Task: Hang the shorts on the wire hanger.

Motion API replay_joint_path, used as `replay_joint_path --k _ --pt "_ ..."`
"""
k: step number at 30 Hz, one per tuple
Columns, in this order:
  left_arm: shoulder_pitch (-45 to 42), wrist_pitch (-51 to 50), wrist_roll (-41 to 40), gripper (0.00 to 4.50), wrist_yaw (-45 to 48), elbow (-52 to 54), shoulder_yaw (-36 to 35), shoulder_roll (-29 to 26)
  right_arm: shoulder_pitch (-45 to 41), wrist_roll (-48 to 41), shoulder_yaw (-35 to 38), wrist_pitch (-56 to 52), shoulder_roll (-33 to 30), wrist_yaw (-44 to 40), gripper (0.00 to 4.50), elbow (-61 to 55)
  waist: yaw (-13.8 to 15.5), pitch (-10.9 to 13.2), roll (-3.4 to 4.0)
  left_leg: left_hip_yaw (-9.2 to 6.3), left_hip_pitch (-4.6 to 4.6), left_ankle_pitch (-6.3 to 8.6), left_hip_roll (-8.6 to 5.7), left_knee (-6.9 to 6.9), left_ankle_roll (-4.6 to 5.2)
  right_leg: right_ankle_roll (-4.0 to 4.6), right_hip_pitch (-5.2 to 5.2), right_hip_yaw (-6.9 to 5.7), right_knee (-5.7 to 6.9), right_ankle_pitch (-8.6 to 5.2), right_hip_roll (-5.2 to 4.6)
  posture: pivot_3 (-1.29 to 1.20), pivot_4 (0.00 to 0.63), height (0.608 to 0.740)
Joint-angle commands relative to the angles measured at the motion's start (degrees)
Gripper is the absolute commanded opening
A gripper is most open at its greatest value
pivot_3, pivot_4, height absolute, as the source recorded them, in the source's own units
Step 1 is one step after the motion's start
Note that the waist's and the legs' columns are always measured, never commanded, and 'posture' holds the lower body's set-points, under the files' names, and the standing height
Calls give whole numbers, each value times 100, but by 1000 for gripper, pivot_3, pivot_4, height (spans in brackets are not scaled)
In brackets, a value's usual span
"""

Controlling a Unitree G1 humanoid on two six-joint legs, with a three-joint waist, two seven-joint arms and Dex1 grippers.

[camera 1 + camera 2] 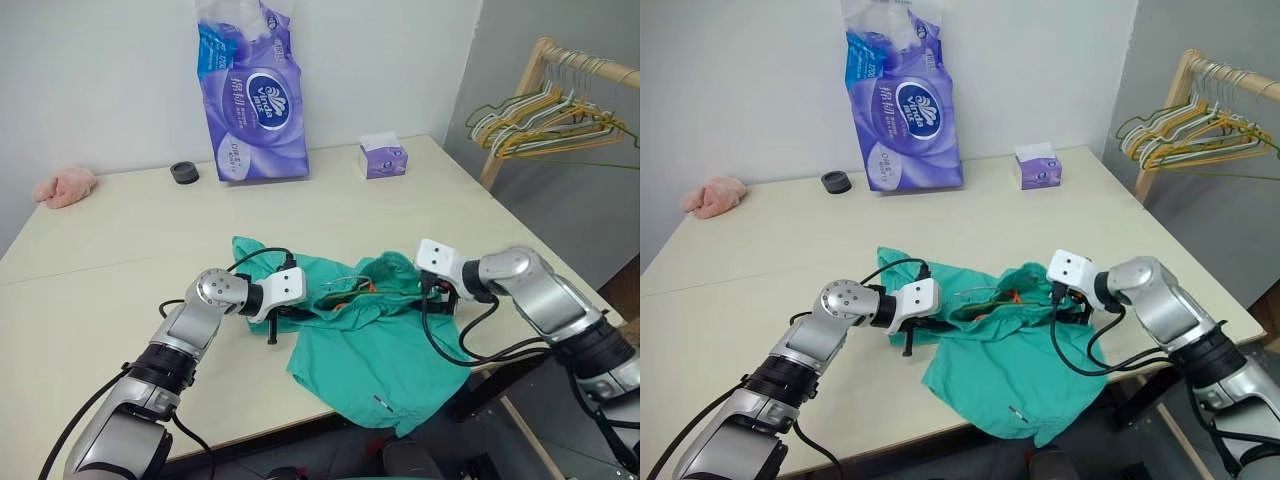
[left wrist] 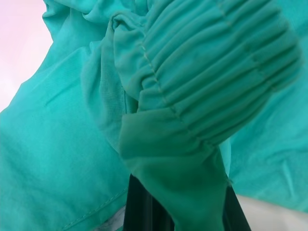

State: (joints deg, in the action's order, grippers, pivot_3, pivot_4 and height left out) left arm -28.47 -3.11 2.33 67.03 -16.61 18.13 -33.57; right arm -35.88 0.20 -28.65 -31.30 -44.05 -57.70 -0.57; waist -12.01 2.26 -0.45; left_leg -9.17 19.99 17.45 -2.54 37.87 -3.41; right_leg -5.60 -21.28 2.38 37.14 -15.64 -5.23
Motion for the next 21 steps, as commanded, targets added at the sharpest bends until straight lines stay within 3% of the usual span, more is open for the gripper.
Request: replay_joint_path --k 1,12,14,16,21 --pt "-143 30 -70 0 23 165 -76 -11 -202 240 -173 273 68 -368 4116 133 -6 0 0 0 0 0 0 0 0 0 0 1 0 0 0 -247 0 740" --pt "-41 -115 -508 0 260 531 -216 55 -304 655 -166 687 335 -616 506 578 -25 0 1 -1 0 -4 -1 0 -8 0 -1 1 2 0 -1 -237 0 740" --pt "-26 -124 -562 0 282 573 -232 55 -297 682 -142 711 348 -638 117 591 -26 0 1 -1 0 -4 -1 0 -8 0 -2 1 2 0 -1 -237 0 740" --pt "-65 -324 -749 0 172 557 -433 127 -259 563 12 676 282 -750 6 433 -26 0 1 -2 0 -4 0 0 -8 0 -2 1 2 0 0 -237 0 740" --pt "-196 -512 -1058 1337 53 230 -877 126 -66 374 346 491 81 -906 0 -90 -30 -1 1 -3 2 -4 -1 1 -8 1 -3 1 2 0 -2 -242 0 740"
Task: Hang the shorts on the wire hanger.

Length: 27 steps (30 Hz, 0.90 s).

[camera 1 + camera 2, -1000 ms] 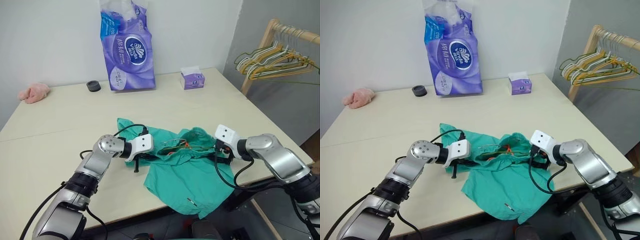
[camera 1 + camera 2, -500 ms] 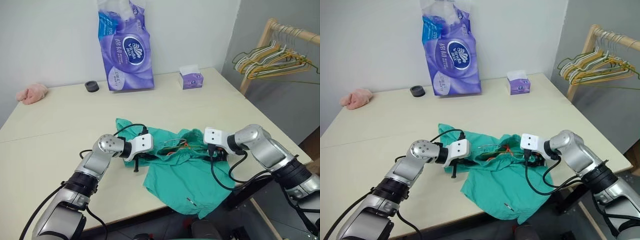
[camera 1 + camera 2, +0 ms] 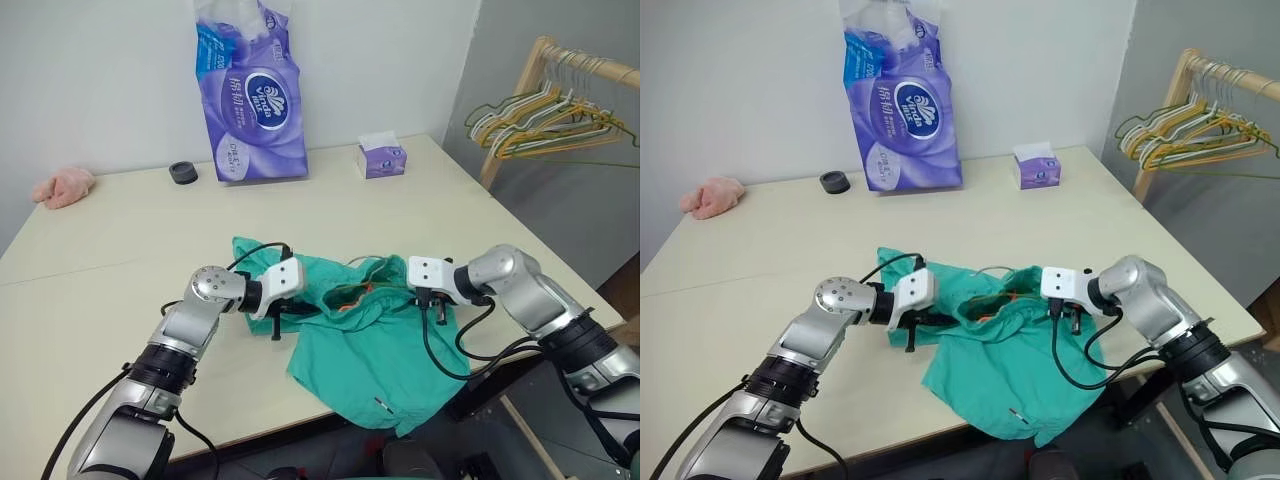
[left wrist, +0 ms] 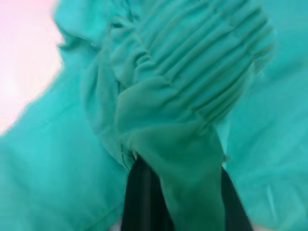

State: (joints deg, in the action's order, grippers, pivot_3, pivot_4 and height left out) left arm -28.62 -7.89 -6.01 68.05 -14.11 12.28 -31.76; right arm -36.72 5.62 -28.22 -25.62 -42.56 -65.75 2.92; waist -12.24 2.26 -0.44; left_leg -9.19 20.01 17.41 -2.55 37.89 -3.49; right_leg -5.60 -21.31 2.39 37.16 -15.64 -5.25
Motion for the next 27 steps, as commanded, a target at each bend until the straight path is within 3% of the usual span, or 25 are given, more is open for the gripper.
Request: replay_joint_path --k 1,8,15,25,27 --pt "-207 -126 -285 1622 -56 -82 -377 -73 73 -220 369 -150 -115 -137 0 -563 -12 -1 1 0 -1 0 0 -1 0 0 0 0 0 0 0 -242 0 740" --pt "-269 -537 -566 3761 266 -593 -731 -479 396 -434 734 -567 -353 -172 0 -1191 -45 0 2 0 -1 1 0 -2 2 0 -1 0 1 0 1 -250 0 740" --pt "-358 -638 -577 3761 558 -768 -646 -640 530 -552 818 -802 -446 -158 0 -1470 -31 0 2 0 0 2 -1 -1 3 0 1 -1 0 0 0 -251 0 740" --pt "-423 192 40 3761 125 -1306 -249 -175 600 -657 860 -1046 -460 -157 0 -1760 -38 -1 1 1 1 1 0 -1 0 0 0 0 0 0 -1 -257 0 740" --pt "-473 486 209 3385 77 -1520 -189 -168 638 -689 884 -1089 -488 -160 0 -1829 -40 -1 1 1 1 2 0 -1 1 0 -1 -1 0 0 -1 -267 0 740"
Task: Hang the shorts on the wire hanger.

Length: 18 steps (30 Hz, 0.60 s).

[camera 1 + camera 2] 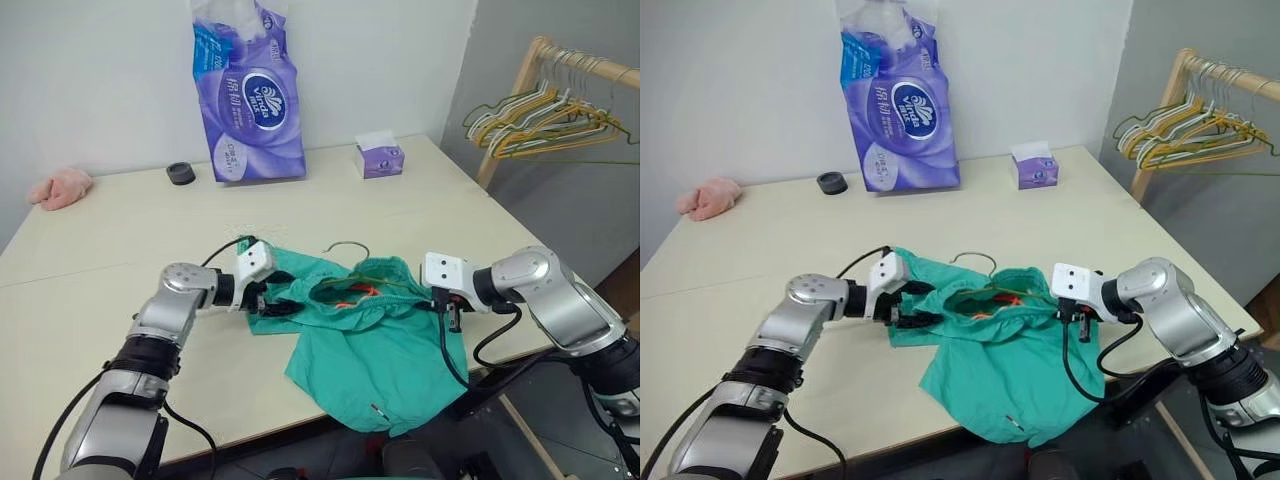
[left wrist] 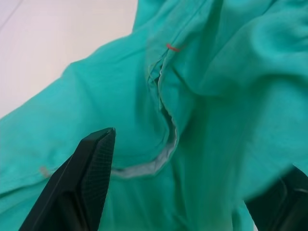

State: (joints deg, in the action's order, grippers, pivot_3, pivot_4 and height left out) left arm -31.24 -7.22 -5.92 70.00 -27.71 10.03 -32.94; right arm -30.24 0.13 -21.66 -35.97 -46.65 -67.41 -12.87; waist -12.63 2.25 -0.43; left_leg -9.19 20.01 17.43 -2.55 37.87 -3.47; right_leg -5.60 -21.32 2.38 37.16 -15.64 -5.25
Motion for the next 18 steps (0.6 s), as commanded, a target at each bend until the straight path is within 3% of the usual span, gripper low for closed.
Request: replay_joint_path --k 1,12,18 --pt "-232 541 248 3174 -121 -259 51 -59 19 -165 247 -79 -107 5 0 -301 -3 0 0 0 0 0 0 0 0 0 0 0 0 0 0 -269 0 740" --pt "-477 819 332 13 -458 -946 -155 -71 213 -440 499 -246 -425 4 0 -597 -9 0 0 1 0 3 0 0 4 0 0 0 -1 0 -1 -270 0 740" --pt "-481 488 194 13 -419 -936 -256 -68 306 -599 614 -288 -589 13 0 -771 -6 0 0 0 1 3 0 0 4 0 1 0 -1 0 -1 -267 0 740"
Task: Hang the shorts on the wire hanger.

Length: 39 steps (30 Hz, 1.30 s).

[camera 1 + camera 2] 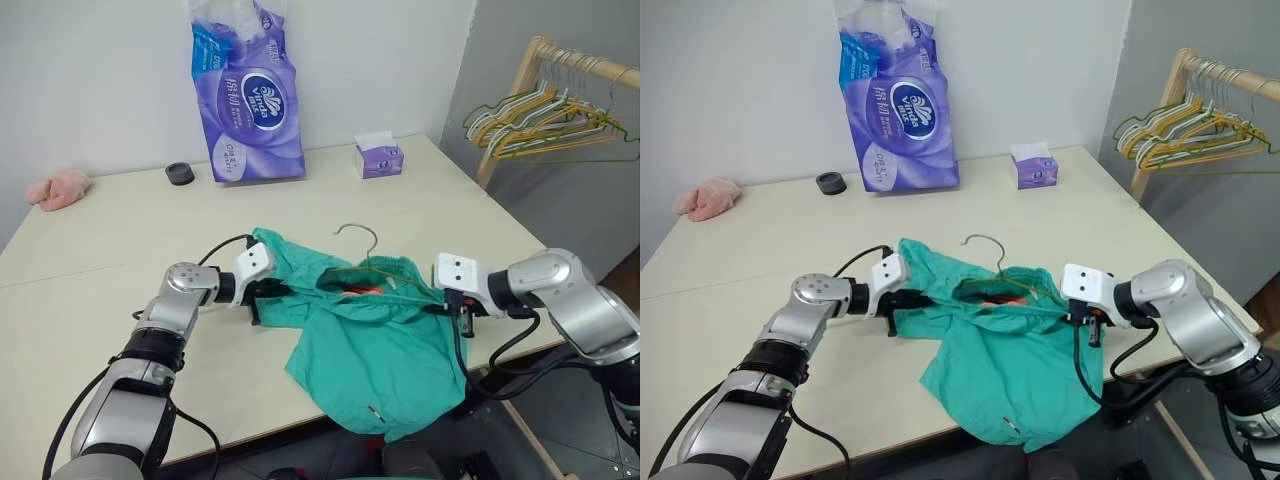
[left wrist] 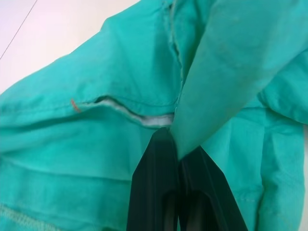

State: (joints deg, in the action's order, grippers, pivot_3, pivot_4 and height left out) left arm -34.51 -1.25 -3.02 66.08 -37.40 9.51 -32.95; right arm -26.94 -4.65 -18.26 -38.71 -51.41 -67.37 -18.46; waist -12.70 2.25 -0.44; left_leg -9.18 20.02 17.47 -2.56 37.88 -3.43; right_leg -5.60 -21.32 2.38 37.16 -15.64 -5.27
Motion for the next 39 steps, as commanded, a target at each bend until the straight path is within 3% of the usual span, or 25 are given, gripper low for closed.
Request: replay_joint_path --k 1,8,16,18,23,26,33,39 --pt "-143 -160 -123 13 -1 54 -209 -69 -10 -145 292 -27 -131 12 0 -247 0 0 0 0 0 0 0 0 0 0 0 0 0 0 -1 -268 0 740" --pt "-426 -340 -78 13 -770 -439 -458 27 394 -650 785 -189 -559 -143 0 -778 13 -1 -2 -2 3 0 0 3 0 -1 1 -2 -1 0 -1 -269 0 740" --pt "-532 -133 128 13 -1141 -733 -408 63 672 -919 872 -158 -804 -152 0 -1055 4 -1 -2 0 2 0 0 1 0 -1 1 -2 -2 0 -1 -273 0 740" --pt "-531 -134 107 13 -1114 -747 -423 78 672 -956 898 -172 -766 -66 0 -1064 7 -1 -2 0 3 0 0 2 0 -1 1 -2 -1 0 -2 -274 0 740" --pt "-42 -566 -517 13 -28 231 -466 38 474 -897 852 -124 -623 154 0 -823 -2 -1 -2 2 3 0 2 1 -1 -1 0 0 -1 0 -3 -274 0 740" --pt "62 -612 -575 541 151 492 -545 -194 426 -940 854 -110 -633 149 0 -699 -4 -1 -2 1 2 0 1 1 -1 -1 0 -1 0 0 -2 -273 0 740" --pt "220 -1043 -891 2508 774 1211 -529 -455 245 -1004 809 4 -646 46 0 -365 8 -1 -2 1 2 1 1 2 0 -1 2 0 -2 0 -6 -262 0 740" --pt "266 -659 -700 4243 1019 1658 -183 -409 261 -1088 776 -18 -638 -14 0 -424 13 -1 -2 1 3 1 1 2 -1 -1 3 -1 -2 0 -6 -261 0 740"
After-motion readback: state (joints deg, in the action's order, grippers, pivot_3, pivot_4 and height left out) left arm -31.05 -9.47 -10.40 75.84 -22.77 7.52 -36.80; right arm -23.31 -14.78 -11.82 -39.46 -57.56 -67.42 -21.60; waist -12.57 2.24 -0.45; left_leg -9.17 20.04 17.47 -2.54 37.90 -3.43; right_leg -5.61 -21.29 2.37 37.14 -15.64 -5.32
